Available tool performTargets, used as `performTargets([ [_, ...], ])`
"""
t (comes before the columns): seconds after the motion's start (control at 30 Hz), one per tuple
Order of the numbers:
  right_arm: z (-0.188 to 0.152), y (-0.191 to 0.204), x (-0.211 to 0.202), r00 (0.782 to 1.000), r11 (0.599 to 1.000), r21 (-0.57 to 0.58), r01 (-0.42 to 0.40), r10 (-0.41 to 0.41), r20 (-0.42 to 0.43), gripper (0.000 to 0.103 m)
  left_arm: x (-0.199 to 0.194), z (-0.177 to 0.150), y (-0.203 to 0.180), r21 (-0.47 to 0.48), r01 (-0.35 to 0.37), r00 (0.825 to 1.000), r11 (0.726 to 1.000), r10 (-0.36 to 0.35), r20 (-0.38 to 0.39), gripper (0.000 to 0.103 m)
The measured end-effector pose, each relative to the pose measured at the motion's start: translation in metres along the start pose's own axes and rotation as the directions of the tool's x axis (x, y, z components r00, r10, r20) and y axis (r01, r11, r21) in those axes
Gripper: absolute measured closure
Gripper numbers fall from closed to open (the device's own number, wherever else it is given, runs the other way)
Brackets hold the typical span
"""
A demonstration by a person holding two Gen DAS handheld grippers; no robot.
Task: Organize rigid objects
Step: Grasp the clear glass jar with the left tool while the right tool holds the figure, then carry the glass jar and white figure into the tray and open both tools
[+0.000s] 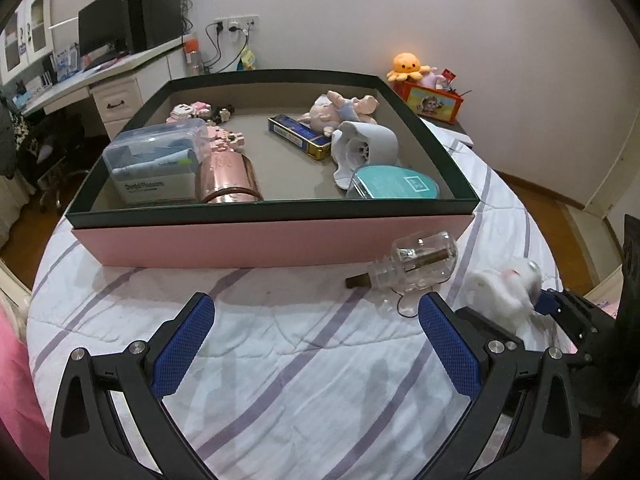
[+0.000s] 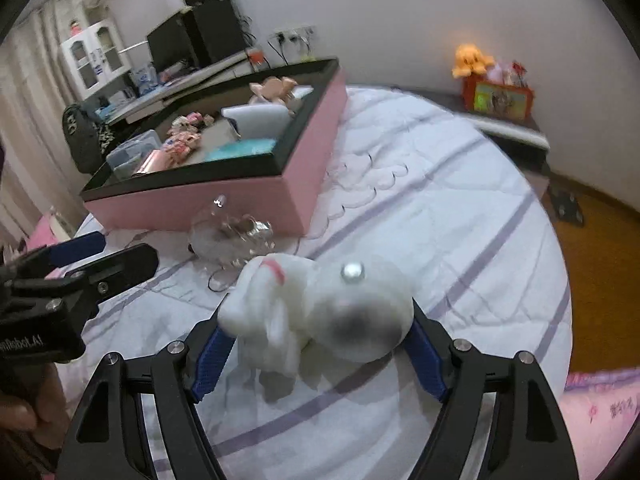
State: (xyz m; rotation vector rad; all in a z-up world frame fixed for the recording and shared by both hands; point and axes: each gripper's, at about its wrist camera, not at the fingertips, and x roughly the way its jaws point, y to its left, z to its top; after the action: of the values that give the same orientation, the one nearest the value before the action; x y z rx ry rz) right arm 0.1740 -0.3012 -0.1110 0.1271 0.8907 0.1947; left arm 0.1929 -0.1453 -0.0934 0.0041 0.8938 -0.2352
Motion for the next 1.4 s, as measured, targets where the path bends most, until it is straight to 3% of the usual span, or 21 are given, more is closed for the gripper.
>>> performTargets([
  [0.13, 0.000, -0.014, -0.004, 0.998, 0.997, 0.045, -0.057, 0.056, 0.022, 0.030, 0.004, 0.002, -0.009, 0.009, 0.025, 1.000, 1.000, -0.025, -0.001, 0.000],
  [0.3, -0.003, -0.020, -0.012, 1.000, 1.000, 0.019, -0.014, 0.014, 0.024, 0.030, 0.016, 0.005, -0.026, 0.018, 0.062, 0.998, 0.998, -0.062, -0.021, 0.000],
  [0.53, -0.006, -0.027, -0.015, 0.999, 0.999, -0.004, 0.037, -0.037, 0.026, 0.030, 0.039, 0.014, -0.037, -0.040, 0.111, 0.993, 0.993, -0.113, -0.041, 0.002],
  [0.6, -0.005, -0.027, -0.015, 0.999, 0.999, -0.005, 0.035, -0.035, 0.026, 0.030, 0.051, 0.014, -0.036, -0.073, 0.132, 0.989, 0.989, -0.137, -0.063, 0.022],
  [0.67, -0.005, -0.026, -0.014, 0.999, 0.999, -0.006, 0.032, -0.032, 0.026, 0.030, 0.051, 0.014, -0.038, -0.066, 0.119, 0.991, 0.991, -0.123, -0.047, 0.024],
  [0.87, -0.005, -0.027, -0.015, 1.000, 1.000, 0.007, 0.006, -0.006, 0.024, 0.030, 0.044, 0.011, -0.027, -0.083, 0.154, 0.987, 0.985, -0.158, -0.034, 0.026],
  [1.1, -0.006, -0.022, -0.018, 0.999, 0.998, 0.042, -0.050, 0.050, 0.020, 0.030, 0.023, -0.003, -0.015, -0.064, 0.142, 0.989, 0.988, -0.144, -0.019, 0.026],
  [1.4, 0.002, 0.005, -0.032, 0.996, 0.996, 0.030, -0.083, 0.082, 0.043, 0.030, -0.016, -0.003, 0.017, -0.059, 0.121, 0.991, 0.991, -0.117, 0.058, 0.026],
])
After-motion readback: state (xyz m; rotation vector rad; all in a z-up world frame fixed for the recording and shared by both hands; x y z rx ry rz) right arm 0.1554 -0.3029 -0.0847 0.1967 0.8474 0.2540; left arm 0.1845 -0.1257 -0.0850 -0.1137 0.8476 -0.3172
